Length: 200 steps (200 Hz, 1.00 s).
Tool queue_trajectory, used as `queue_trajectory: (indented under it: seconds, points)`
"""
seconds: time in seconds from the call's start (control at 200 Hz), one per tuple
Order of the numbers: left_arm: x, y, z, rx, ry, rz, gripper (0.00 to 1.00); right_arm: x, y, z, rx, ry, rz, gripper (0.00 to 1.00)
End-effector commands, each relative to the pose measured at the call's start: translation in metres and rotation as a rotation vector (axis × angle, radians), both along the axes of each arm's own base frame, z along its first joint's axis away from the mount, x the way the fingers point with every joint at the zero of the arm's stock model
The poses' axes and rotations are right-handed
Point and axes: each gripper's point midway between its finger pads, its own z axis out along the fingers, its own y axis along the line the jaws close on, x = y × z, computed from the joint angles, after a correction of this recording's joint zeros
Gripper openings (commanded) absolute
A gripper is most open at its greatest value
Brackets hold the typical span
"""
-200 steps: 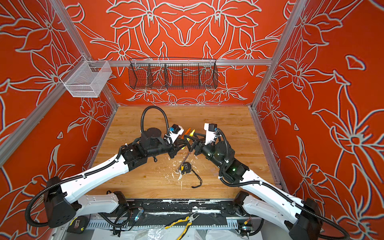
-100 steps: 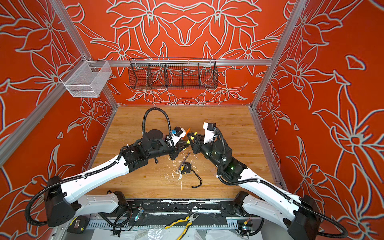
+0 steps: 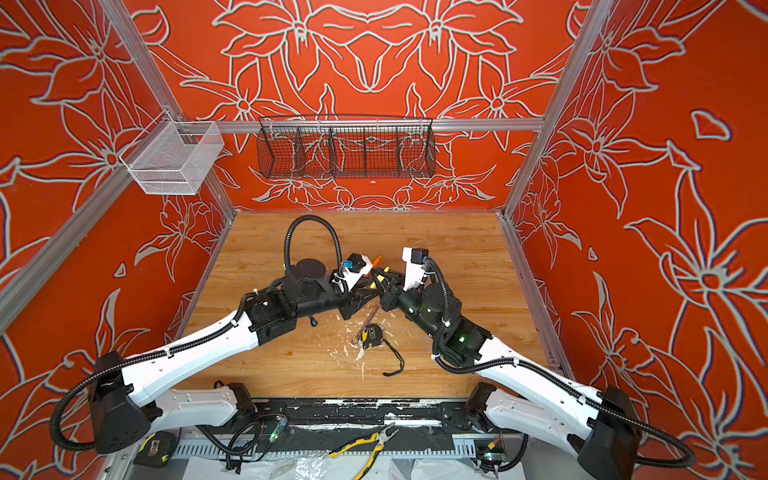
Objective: Insert the pens into the pen caps
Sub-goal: 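Raise the yellow highlighter tip-up with the left gripper while the right gripper swings toward it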
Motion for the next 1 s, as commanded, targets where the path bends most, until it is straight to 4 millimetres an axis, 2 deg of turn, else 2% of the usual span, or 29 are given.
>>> queue_trajectory:
  seconds: [0.0,0.11,0.145,0.27,0.31,0.41,0.47,0.52,0.636,0.721,0.806,0.861,0.996]
  points:
    - [-0.001,-0.003,0.002,-0.005,-0.033,-0.013,0.36,-0.001,0.0,0.011,0.064,-0.018,-0.009,0.07]
    - [-0.001,-0.004,0.002,-0.005,-0.029,-0.019,0.35,-0.001,0.001,0.011,0.079,-0.019,-0.005,0.07]
    - [-0.002,-0.005,0.002,-0.006,-0.03,-0.024,0.32,-0.001,0.002,0.011,0.081,-0.018,-0.004,0.07]
    - [-0.004,-0.005,0.002,-0.007,-0.035,-0.03,0.05,0.001,0.002,0.008,0.083,-0.011,-0.013,0.09]
    - [-0.004,-0.005,0.002,-0.007,-0.038,-0.032,0.0,0.001,0.0,0.007,0.085,-0.01,-0.018,0.2]
    - [0.002,-0.001,0.002,-0.005,-0.041,0.007,0.0,0.001,-0.007,0.003,0.071,-0.005,-0.047,0.52]
    - [0.008,0.002,0.002,-0.005,-0.043,0.047,0.0,0.001,-0.016,-0.001,0.039,0.014,-0.085,0.62]
    - [0.014,0.007,0.004,-0.009,-0.046,0.094,0.0,0.001,-0.026,-0.005,0.006,0.029,-0.122,0.66]
    - [0.035,0.024,0.006,-0.036,-0.023,0.215,0.0,-0.002,-0.061,-0.023,-0.089,0.108,-0.248,0.68]
    - [0.054,0.045,0.007,-0.079,0.024,0.308,0.0,-0.007,-0.09,-0.035,-0.138,0.178,-0.346,0.65]
    - [0.068,0.065,0.006,-0.115,0.062,0.389,0.0,-0.012,-0.1,-0.05,-0.186,0.233,-0.371,0.66]
    - [0.07,0.071,0.006,-0.119,0.062,0.415,0.0,-0.013,-0.102,-0.063,-0.24,0.273,-0.376,0.67]
    - [0.06,0.07,0.011,-0.134,0.057,0.375,0.0,-0.022,-0.122,-0.088,-0.429,0.417,-0.442,0.63]
